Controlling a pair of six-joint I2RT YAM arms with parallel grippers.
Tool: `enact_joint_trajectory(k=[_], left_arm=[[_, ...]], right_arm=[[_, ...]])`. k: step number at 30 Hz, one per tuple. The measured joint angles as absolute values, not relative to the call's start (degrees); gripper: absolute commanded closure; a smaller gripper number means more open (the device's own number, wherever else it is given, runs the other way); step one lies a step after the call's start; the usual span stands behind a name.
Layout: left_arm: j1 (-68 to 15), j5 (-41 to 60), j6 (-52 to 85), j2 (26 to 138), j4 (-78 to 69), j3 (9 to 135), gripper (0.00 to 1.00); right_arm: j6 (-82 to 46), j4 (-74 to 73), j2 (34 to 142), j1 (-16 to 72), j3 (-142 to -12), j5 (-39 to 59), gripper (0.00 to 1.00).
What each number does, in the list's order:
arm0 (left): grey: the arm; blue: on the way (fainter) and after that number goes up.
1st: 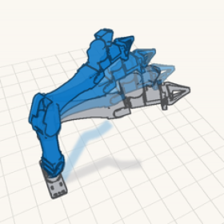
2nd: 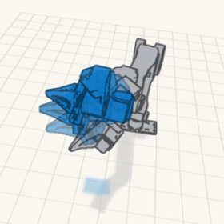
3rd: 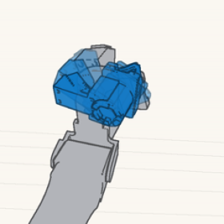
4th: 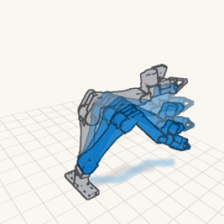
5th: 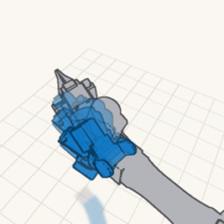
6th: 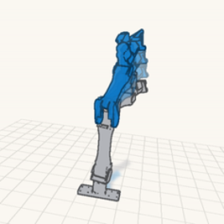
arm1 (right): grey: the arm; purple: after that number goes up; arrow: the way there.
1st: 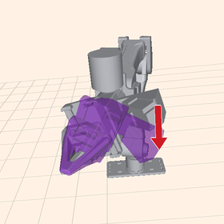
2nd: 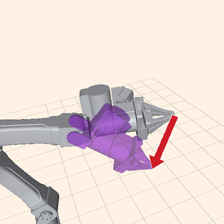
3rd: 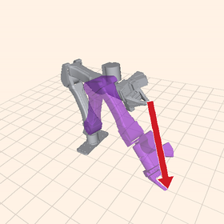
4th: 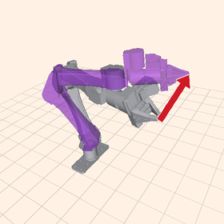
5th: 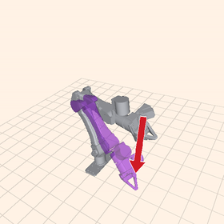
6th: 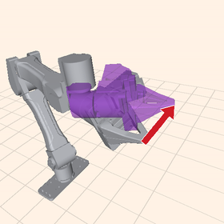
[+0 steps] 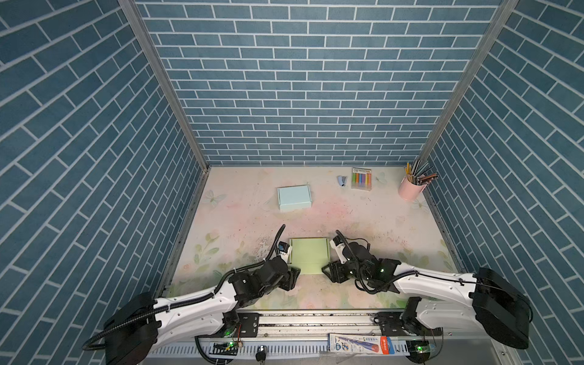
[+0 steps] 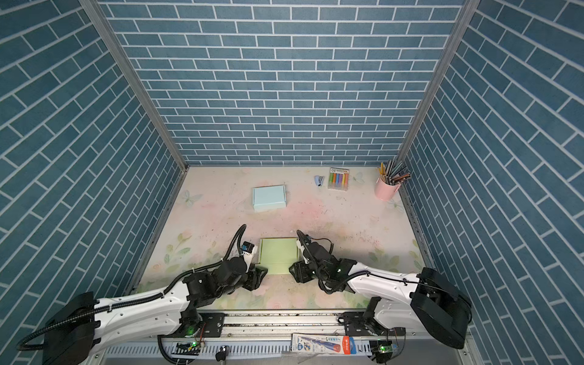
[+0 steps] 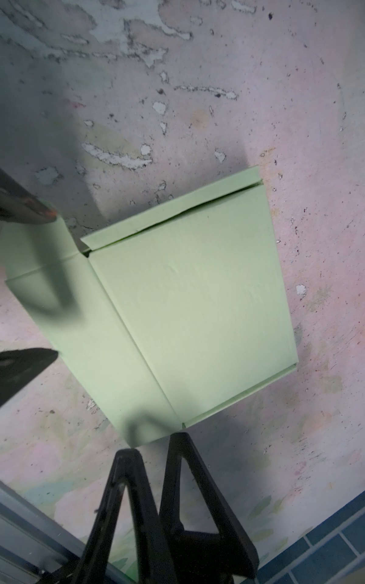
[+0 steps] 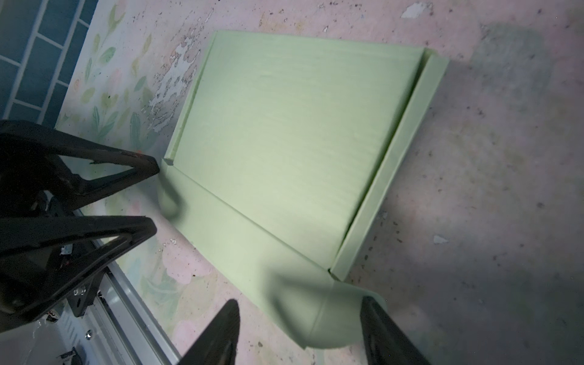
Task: Fold the paper box
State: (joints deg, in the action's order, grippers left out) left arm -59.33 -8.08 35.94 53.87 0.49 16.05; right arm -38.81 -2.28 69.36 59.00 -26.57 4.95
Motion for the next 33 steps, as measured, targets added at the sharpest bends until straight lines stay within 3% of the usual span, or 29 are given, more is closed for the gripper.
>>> enact_joint_trajectory(k=[24,33], left_arm=[[-60.6,-5.1,38.9,56.2,-7.0,12.7,0.44],[-60.8,-5.6,39.3,57.0,-7.9,12.4,0.52]], right_arm=[[-40.8,-6.9,72.6,60.5,-26.0,6.8,0.39],[-41.8,-7.1,72.9,60.5,-25.8,5.3,0.45]])
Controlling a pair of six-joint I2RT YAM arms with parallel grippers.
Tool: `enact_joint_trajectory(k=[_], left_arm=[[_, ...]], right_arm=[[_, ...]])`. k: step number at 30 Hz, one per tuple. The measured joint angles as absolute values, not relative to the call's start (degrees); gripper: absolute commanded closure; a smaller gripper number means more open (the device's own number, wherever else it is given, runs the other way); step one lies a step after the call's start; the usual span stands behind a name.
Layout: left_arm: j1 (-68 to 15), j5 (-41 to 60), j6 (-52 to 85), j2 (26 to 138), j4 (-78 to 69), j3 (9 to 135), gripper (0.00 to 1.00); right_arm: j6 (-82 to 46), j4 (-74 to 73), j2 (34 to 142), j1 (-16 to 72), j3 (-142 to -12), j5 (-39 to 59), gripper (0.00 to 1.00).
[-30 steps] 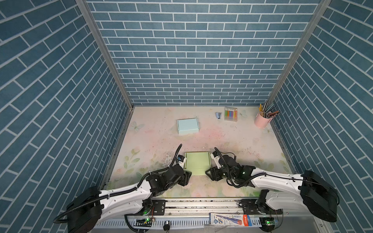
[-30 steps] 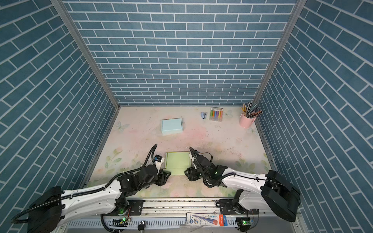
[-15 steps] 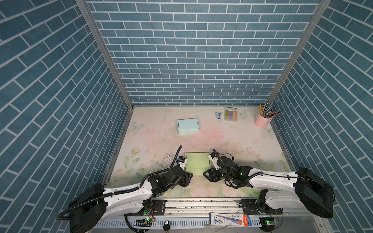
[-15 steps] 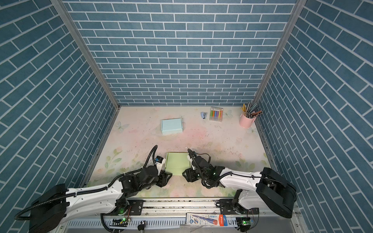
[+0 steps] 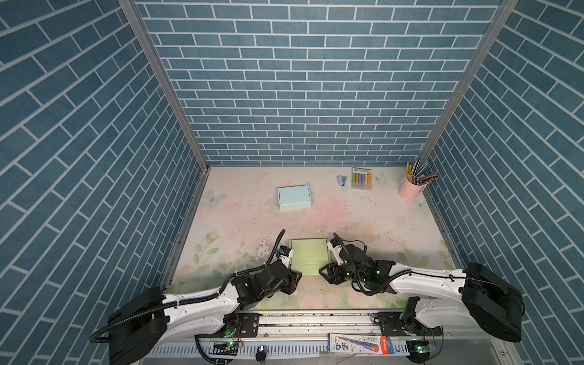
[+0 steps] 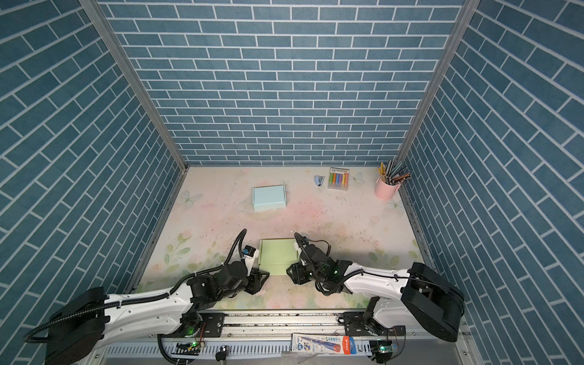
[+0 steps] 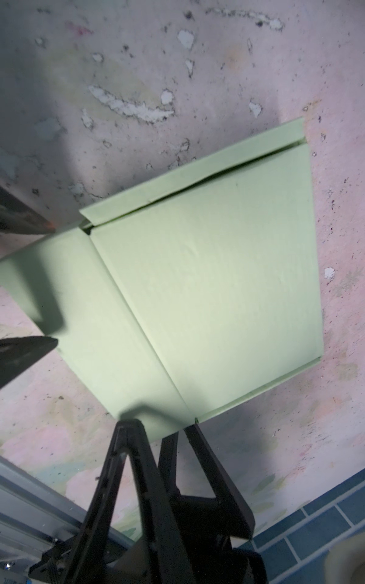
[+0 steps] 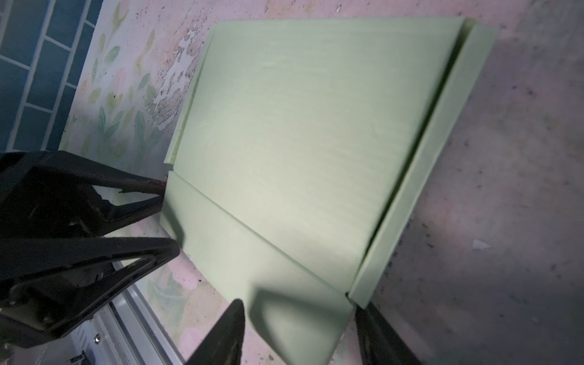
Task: Fold the paper box
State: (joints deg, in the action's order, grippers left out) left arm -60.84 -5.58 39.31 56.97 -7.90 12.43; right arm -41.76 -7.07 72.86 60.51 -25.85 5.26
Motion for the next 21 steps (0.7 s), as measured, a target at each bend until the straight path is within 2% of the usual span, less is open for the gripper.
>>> enact_joint_trajectory(k=[15,21], left_arm=[[-59.7,-6.8,38.1,59.3,-9.9,12.4,0.66],[-59.1,-6.3,37.5,59.4,-10.2,12.4,0.63]], right_arm=[[-41.7,-7.3,73.6,60.5,-25.7,2.3,0.52],[-41.7,-7.3,74.0,60.5,-25.8,2.4,0.51]])
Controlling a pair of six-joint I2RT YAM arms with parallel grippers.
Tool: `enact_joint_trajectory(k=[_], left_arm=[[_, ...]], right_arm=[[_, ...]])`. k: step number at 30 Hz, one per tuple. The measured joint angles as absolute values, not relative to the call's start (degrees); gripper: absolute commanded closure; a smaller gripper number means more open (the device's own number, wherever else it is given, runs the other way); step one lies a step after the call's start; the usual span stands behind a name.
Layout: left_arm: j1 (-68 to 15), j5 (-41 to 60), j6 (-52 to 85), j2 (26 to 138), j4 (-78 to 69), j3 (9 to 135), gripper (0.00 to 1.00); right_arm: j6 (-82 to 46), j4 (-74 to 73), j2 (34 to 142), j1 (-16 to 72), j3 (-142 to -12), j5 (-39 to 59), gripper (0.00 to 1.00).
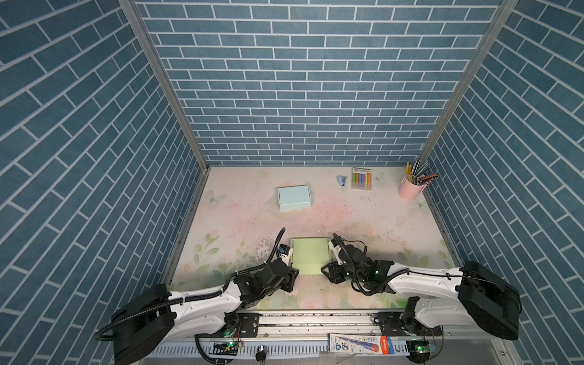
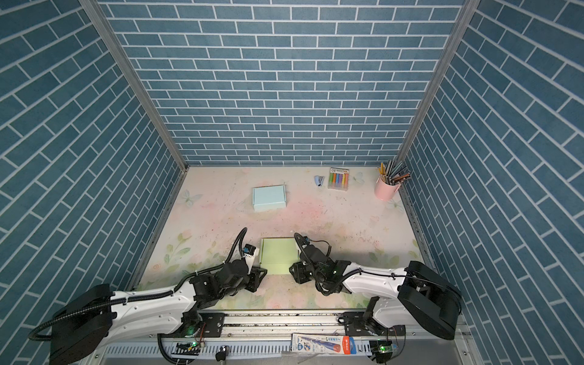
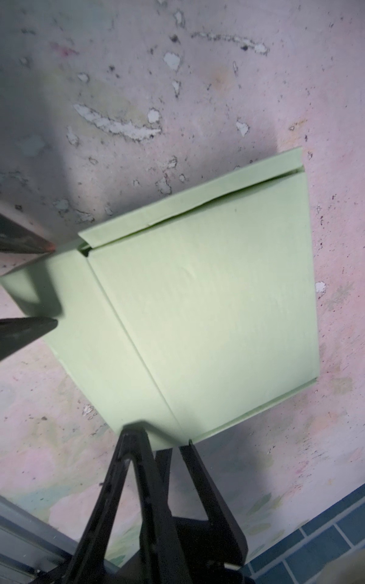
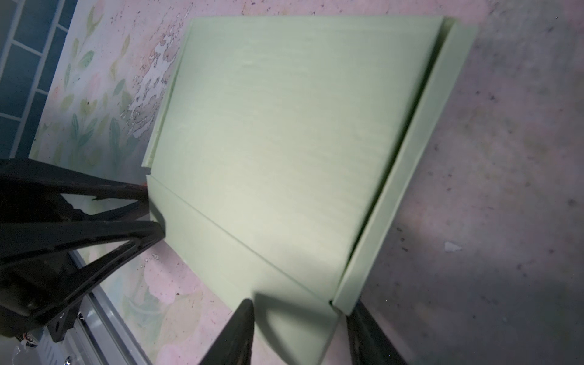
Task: Fold the paper box
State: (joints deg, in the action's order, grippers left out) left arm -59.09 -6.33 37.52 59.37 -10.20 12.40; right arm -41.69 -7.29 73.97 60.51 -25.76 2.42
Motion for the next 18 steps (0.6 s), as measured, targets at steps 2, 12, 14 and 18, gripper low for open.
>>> enact_joint_trajectory(k=[2,12,14,18], left_arm=[[-59.0,-6.2,37.3,59.3,-10.2,12.4,0.63],[-58.4,-6.3,36.8,60.1,-10.3,12.6,0.64],[-57.8,-6.4,36.6,60.9,-10.5,12.6,0.65],[-56.7,-6.4,36.1,61.3,-10.7,12.6,0.66]], right_arm=[[-41.7,-7.3,74.0,60.5,-25.8,2.7,0.51],[-41.7,-7.4,73.9,60.4,-25.8,2.8,0.51],[-41.7,-7.8,73.9,60.0,-25.8,2.8,0.51],[-41.7,-8.1,73.6,59.5,-25.8,3.0,0.49]])
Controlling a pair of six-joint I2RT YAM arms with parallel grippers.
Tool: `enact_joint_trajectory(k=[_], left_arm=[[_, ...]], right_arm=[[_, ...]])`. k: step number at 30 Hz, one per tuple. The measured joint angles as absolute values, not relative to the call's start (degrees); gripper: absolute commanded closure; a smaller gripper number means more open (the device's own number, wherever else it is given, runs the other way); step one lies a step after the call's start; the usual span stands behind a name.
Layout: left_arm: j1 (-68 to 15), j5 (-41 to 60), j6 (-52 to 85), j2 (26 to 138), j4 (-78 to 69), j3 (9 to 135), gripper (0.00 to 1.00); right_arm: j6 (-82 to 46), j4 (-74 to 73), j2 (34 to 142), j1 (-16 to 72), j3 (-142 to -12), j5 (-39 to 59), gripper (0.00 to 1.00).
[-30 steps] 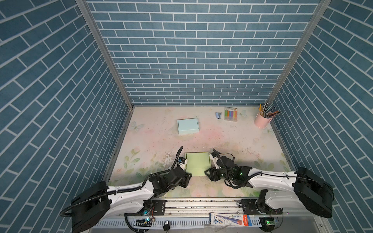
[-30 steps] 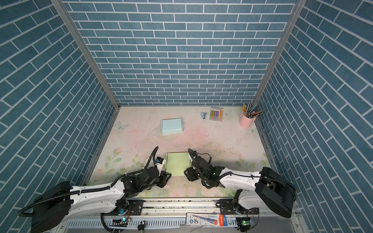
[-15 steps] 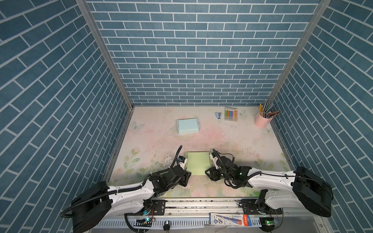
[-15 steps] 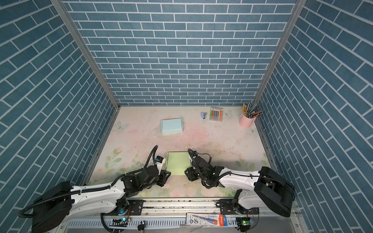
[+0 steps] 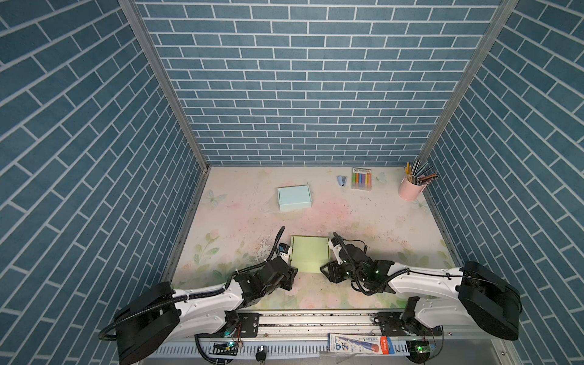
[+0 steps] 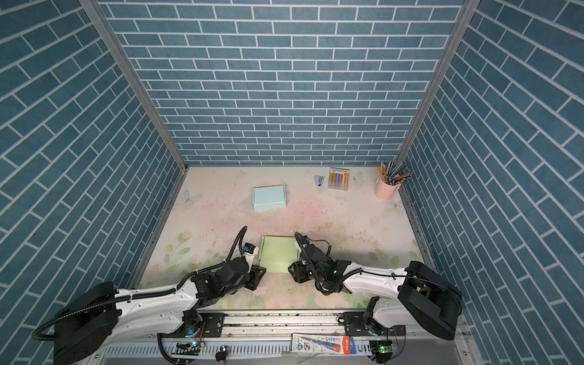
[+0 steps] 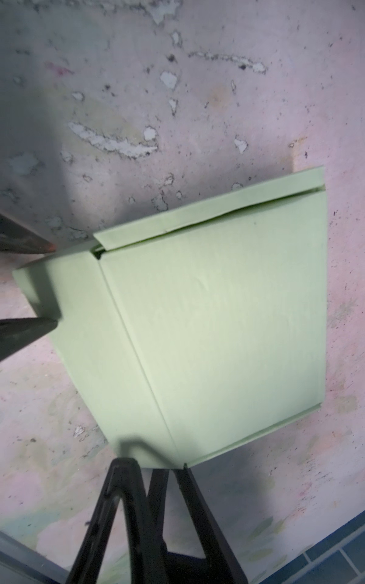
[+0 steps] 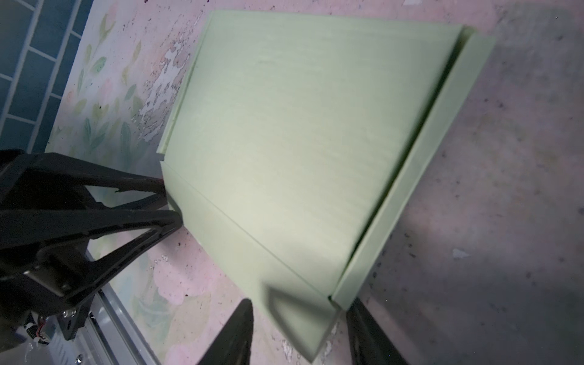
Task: Fold the paper box
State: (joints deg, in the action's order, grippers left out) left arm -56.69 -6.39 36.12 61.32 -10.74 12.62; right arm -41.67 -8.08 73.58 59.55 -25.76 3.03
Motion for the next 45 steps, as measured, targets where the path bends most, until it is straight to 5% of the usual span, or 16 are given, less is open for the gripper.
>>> enact_joint_trajectory(k=[19,25,33,37,45], left_arm=[[-52.5,-5.4,32.8,48.5,-4.8,12.9,0.58],[-51.8,-5.3,30.9,48.1,-3.2,13.6,0.3],[-49.0,-3.7,29.4,46.0,-3.3,13.7,0.21],[-48.1,-3.3,29.0,45.0,-3.3,13.6,0.23],[-48.0,-1.6,27.8,44.2,-2.2,15.3,0.45]], right_arm=[[-35.4,-0.4,63.4,50.3,-30.0,3.1,0.33],[-31.0,-0.2,66.6,44.4,-35.5,6.3,0.23],[-26.3,0.8,75.7,40.9,-42.0,11.0,0.17],[-24.0,0.9,80.4,39.7,-45.1,13.4,0.17],[-18.9,2.0,88.0,39.1,-52.2,18.9,0.14]])
